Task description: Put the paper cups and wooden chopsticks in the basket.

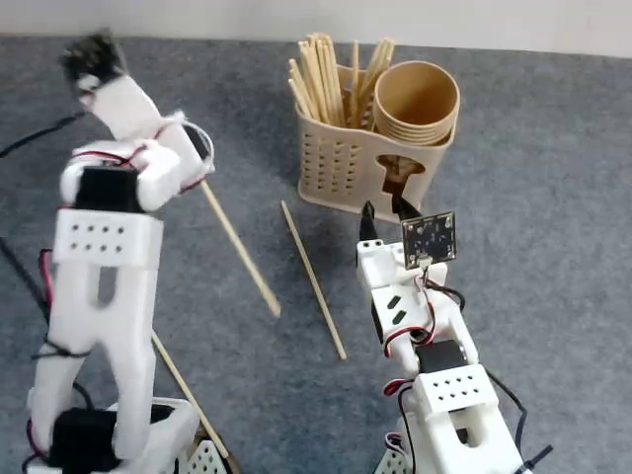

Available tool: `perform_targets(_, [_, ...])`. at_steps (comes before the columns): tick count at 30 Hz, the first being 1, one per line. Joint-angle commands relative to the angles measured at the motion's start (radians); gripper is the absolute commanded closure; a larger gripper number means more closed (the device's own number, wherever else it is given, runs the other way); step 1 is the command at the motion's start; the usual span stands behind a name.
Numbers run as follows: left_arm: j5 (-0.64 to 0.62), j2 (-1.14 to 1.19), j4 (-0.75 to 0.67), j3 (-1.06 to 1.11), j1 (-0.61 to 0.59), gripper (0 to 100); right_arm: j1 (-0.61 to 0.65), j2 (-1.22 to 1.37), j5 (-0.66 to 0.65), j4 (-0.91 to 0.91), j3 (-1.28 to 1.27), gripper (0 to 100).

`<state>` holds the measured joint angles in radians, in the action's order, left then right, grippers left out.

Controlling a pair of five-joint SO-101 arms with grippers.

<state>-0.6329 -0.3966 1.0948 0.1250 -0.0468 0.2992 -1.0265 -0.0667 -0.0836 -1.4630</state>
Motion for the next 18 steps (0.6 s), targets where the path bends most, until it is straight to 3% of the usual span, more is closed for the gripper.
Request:
perform_targets(1, [-0.064, -0.056, -0.087, -0.105, 0.013, 100, 0.007, -0.025, -0.012, -0.024, 0.004, 85.4])
perform_targets(11, [-0.069, -0.054, -0.397, -0.177, 0.022, 100, 0.007, -0.025, -0.012, -0.024, 0.004, 85.4])
perform_targets(18, [-0.068, -0.054, -0.552, -0.182, 0.105, 100, 0.007, -0.025, -0.012, -0.024, 0.004, 85.4])
